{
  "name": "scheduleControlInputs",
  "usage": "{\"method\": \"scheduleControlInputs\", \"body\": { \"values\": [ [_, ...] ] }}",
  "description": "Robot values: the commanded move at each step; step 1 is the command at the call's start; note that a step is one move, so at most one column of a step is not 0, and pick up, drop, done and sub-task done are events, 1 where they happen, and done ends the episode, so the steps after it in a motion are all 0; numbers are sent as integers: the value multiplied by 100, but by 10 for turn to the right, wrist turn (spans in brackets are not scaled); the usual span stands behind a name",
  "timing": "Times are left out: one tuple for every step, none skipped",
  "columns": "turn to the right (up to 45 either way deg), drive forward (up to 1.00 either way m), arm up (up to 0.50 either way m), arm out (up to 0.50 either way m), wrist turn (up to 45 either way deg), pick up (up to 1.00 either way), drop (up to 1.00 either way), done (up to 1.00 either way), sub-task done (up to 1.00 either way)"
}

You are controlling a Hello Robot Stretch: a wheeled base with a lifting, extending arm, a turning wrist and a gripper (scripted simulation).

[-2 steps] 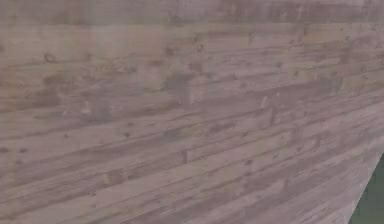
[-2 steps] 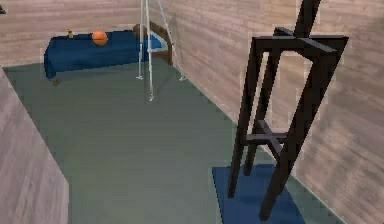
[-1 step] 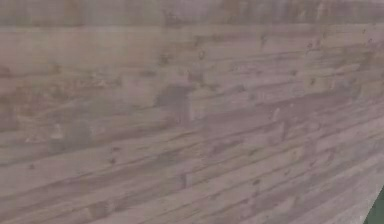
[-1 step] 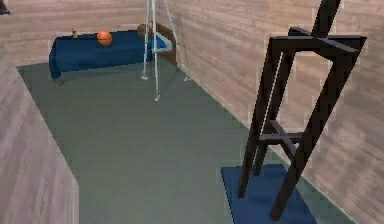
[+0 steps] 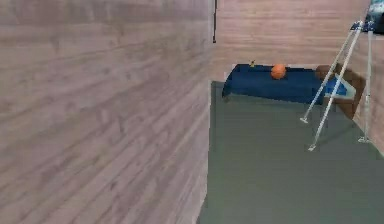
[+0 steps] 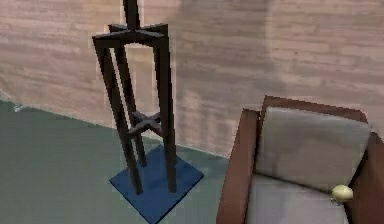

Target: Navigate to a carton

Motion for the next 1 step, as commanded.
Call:
{"method": "scheduleControlInputs", "body": {
  "values": [
    [450, 0, 0, 0, 0, 0, 0, 0, 0]
  ]
}}
